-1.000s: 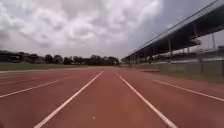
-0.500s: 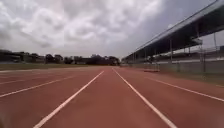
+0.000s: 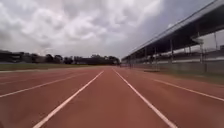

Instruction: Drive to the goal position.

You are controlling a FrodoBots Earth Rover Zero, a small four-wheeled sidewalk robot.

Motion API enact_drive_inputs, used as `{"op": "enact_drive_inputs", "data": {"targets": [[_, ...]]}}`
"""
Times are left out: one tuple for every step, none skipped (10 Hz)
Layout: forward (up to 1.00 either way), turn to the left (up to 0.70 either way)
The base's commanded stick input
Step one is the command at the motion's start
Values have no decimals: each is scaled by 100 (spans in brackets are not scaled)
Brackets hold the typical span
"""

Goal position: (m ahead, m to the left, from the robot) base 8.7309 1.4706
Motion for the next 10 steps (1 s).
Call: {"op": "enact_drive_inputs", "data": {"targets": [[45,0],[45,0],[45,0],[45,0],[45,0],[45,0],[45,0],[45,0],[45,0],[45,0]]}}
